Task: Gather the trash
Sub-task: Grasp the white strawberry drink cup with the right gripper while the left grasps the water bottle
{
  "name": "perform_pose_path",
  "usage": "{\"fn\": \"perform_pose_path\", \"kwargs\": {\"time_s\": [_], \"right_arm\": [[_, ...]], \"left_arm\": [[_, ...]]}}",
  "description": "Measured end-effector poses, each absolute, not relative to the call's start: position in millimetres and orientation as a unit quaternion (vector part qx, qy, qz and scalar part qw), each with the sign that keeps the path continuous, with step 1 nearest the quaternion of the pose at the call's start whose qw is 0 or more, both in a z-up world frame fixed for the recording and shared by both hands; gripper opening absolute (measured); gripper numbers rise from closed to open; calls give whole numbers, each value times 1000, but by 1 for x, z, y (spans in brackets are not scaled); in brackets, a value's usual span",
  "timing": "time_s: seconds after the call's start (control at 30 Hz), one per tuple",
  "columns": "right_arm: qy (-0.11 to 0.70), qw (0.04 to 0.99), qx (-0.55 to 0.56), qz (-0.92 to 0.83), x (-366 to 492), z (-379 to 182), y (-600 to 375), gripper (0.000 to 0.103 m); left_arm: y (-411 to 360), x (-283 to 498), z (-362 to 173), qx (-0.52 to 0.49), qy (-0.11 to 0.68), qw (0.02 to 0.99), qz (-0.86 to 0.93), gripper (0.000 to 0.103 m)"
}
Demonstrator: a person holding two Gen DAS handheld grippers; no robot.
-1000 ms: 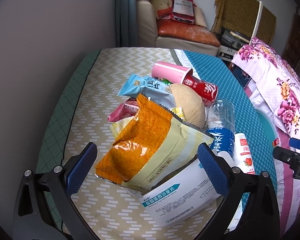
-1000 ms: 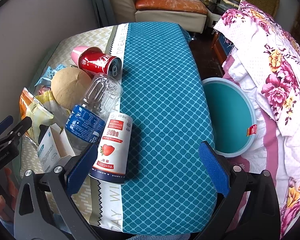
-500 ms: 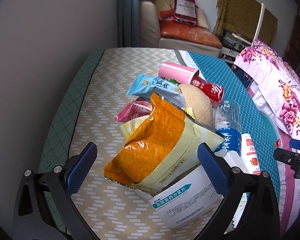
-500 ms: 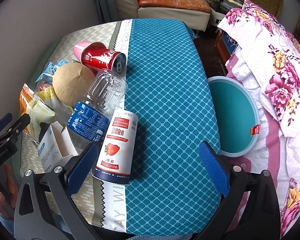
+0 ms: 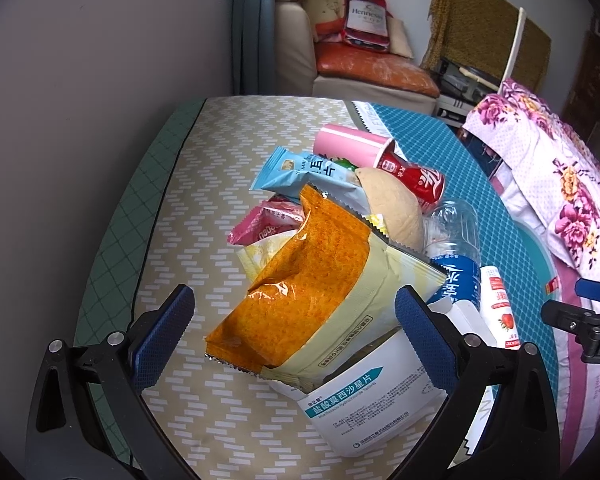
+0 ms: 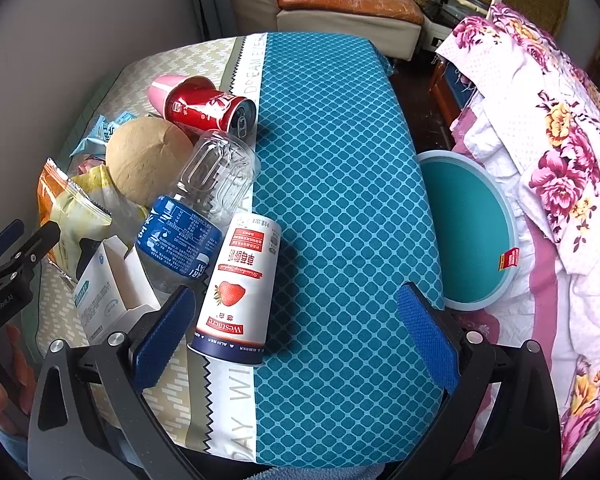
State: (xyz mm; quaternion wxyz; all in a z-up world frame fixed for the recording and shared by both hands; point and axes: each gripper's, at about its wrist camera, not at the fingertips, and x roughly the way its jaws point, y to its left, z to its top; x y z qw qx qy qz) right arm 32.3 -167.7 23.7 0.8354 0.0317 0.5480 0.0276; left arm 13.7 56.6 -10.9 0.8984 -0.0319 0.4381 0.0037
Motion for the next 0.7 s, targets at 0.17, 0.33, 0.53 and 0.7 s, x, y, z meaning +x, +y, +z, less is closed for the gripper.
{"fn": "perform_pose_path", "kwargs": {"time_s": [0.17, 0.33, 0.53, 0.7], "right_arm": [[557, 830, 30, 30, 35, 17, -163, 97], [569, 821, 30, 43, 41, 3, -155, 97], [591, 802, 52, 68, 51, -19, -148, 94], [606, 788, 78, 82, 62, -34, -148, 76]], "left_arm": [[63, 13, -12, -36, 439, 898, 6, 100], [67, 15, -14, -38, 443, 896, 8, 100], [71, 17, -17, -38, 446, 894, 14, 100], [72, 20, -18, -41, 452, 891, 14, 100]]}}
